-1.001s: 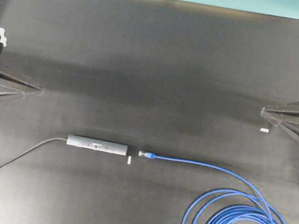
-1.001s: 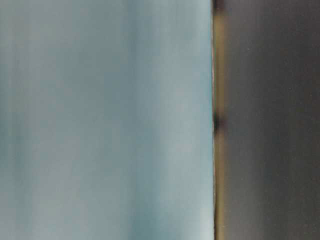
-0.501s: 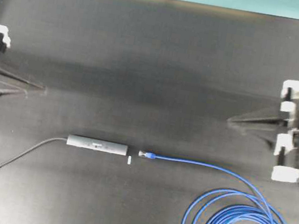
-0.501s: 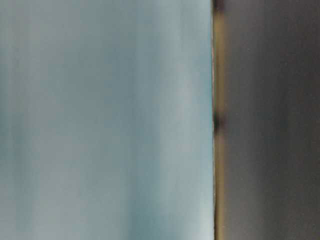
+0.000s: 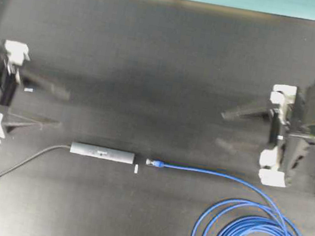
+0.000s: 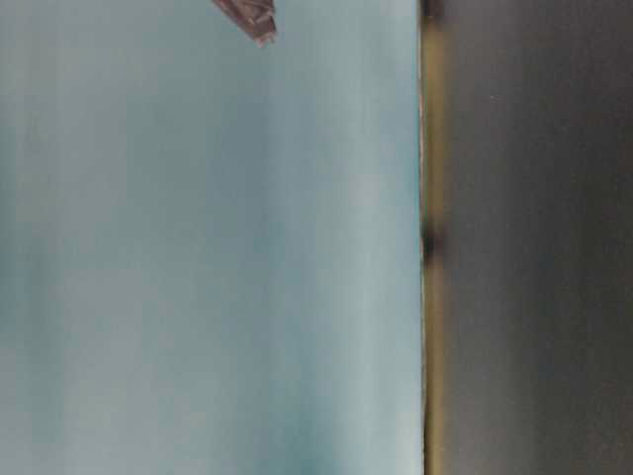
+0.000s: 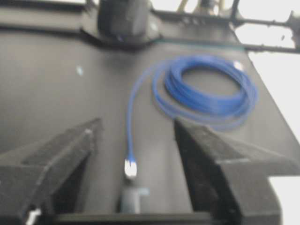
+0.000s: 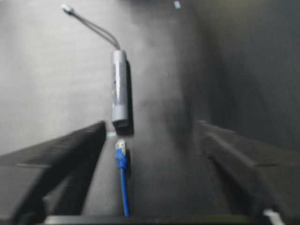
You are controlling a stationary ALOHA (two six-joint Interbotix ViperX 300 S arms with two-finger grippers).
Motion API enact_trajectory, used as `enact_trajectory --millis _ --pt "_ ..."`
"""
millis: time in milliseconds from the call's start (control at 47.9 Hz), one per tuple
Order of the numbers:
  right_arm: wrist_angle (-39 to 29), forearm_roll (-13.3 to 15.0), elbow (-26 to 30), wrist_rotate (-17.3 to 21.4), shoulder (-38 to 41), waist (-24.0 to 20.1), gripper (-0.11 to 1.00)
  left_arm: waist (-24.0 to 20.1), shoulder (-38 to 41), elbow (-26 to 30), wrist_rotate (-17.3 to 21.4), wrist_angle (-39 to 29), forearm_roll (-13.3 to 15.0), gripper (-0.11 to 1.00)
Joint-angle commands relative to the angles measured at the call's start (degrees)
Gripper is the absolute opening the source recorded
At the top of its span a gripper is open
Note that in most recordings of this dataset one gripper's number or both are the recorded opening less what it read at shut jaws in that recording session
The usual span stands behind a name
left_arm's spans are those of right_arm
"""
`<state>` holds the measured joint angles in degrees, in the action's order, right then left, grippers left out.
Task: Insert the LAN cable into the hub.
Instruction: 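Lower the left gripper over the grey hub and close on it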
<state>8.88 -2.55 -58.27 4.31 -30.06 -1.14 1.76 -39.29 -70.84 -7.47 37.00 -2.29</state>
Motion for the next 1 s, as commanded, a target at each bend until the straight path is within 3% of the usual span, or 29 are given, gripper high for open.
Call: enact_trajectory --millis 0,63,230,647,981 --pt "0.26 -0.09 1.93 0.18 2.55 0.26 0.81 0.62 4.13 -0.97 -0.18 3.78 -0.18 0.61" --pt "0.26 -0.18 2.64 0.09 4.75 0.35 0.86 0.70 7.38 -1.32 -0.35 5.19 -0.26 0.63" --pt "0.79 -0.09 2.81 0.18 8.96 0.62 0.84 0.35 17.23 -1.41 -2.29 11.87 -0.18 0.68" --pt "0.79 -0.53 2.72 2.11 8.70 0.70 0.84 0.97 44.30 0.00 -5.80 33.57 -0.18 0.68" --pt "0.79 -0.62 2.90 2.64 8.79 0.70 0.84 2.02 52.91 5.10 -5.89 31.55 -0.18 0.68"
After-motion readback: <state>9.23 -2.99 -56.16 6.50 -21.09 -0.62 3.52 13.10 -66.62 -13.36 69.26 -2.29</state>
